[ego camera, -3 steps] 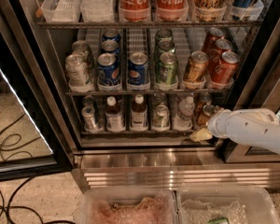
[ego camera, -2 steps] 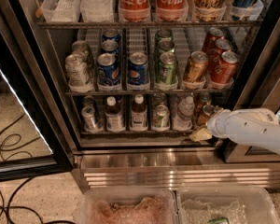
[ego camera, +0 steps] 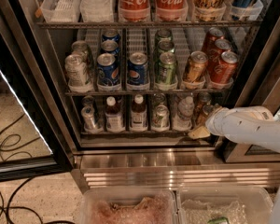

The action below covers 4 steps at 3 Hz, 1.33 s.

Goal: Pick orange can from bottom shelf of fridge

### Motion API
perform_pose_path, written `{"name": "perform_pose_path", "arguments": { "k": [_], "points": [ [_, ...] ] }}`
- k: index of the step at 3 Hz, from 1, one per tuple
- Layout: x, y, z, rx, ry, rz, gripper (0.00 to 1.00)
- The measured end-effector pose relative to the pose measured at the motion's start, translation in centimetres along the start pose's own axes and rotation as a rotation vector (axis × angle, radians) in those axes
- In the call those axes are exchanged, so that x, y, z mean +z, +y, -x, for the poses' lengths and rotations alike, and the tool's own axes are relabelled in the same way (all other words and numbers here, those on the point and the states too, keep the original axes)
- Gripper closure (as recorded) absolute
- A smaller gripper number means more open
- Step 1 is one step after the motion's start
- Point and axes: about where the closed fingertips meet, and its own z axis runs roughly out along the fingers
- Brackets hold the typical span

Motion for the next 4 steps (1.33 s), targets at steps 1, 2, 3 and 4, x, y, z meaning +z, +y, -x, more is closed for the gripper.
{"name": "perform_pose_path", "arguments": {
  "k": [1,2,3,4],
  "points": [
    [0.46,-0.14,0.06,-0.003,0.005,-0.006,0.0],
    [0.9,-0.3,-0.07,-0.005,0.017,-0.014,0.0],
    [1.15,-0.32,-0.25,0.022,0.02,-0.014,0.0],
    [1.16,-0.25,-0.19,0.022,0.02,-0.014,0.0]
  ]
}}
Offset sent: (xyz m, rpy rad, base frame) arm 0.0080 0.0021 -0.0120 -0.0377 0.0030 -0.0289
